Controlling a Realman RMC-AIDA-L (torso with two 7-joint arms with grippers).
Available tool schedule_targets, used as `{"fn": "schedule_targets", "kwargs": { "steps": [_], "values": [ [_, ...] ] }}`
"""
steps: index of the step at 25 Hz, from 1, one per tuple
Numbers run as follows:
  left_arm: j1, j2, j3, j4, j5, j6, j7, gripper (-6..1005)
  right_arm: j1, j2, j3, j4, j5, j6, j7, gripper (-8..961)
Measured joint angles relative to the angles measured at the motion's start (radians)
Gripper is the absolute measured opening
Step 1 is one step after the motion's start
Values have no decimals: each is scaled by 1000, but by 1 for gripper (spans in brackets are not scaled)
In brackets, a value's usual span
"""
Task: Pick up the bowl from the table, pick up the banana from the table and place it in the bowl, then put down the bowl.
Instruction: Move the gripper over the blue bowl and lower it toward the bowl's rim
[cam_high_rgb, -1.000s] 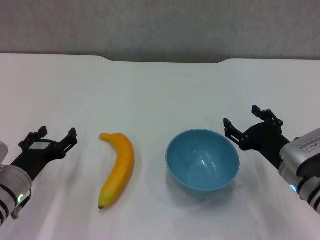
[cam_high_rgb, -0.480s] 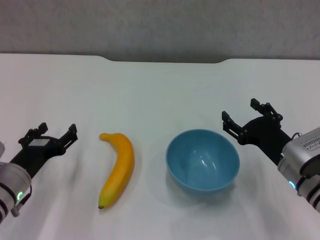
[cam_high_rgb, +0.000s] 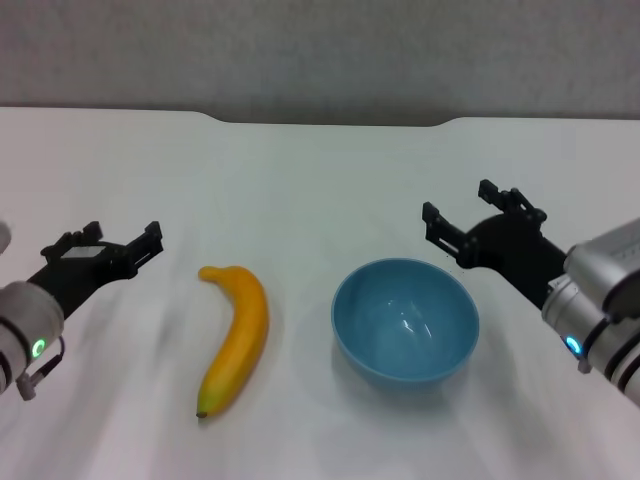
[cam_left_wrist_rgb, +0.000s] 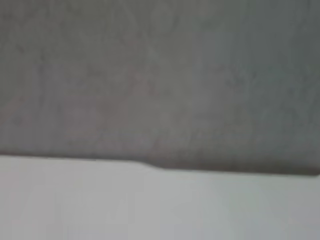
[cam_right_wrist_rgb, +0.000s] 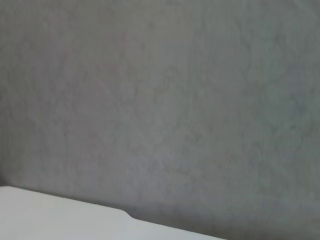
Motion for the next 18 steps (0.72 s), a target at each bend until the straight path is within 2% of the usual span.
{"fn": "schedule_targets", "kwargs": {
  "steps": [1,2,3,4,6,8,10,12,15,17,18],
  "values": [
    [8,-1,-6,-33,14,46,1,878,-9,-21,22,46,0,39,-3,861],
    [29,-5,-18,-140,54,192,4,878,-9,-21,22,46,0,39,-3,861],
    [29,-5,-18,-140,54,192,4,878,-20,-41,47,90,0,82,-9,862],
    [35,-6,-19,-192,67,267,6,878,-33,-59,77,135,-1,132,-20,862],
    [39,-7,-20,-264,75,378,13,878,-61,-90,164,233,-1,274,-64,862],
    [39,-8,-20,-330,74,489,30,877,-94,-100,288,325,-1,457,-126,862],
    [39,-11,-26,-382,71,570,53,877,-128,-80,450,398,-1,679,-214,862],
    [42,-19,-40,-418,70,620,81,876,-146,-32,626,440,-6,907,-310,862],
    [58,-41,-73,-454,70,668,142,875,-142,55,872,460,-71,1233,-410,862],
    [67,-57,-94,-462,69,675,174,874,-116,98,1004,462,-153,1390,-427,862],
    [71,-64,-101,-463,69,676,184,874,-97,112,1055,463,-191,1453,-422,862]
  ]
}}
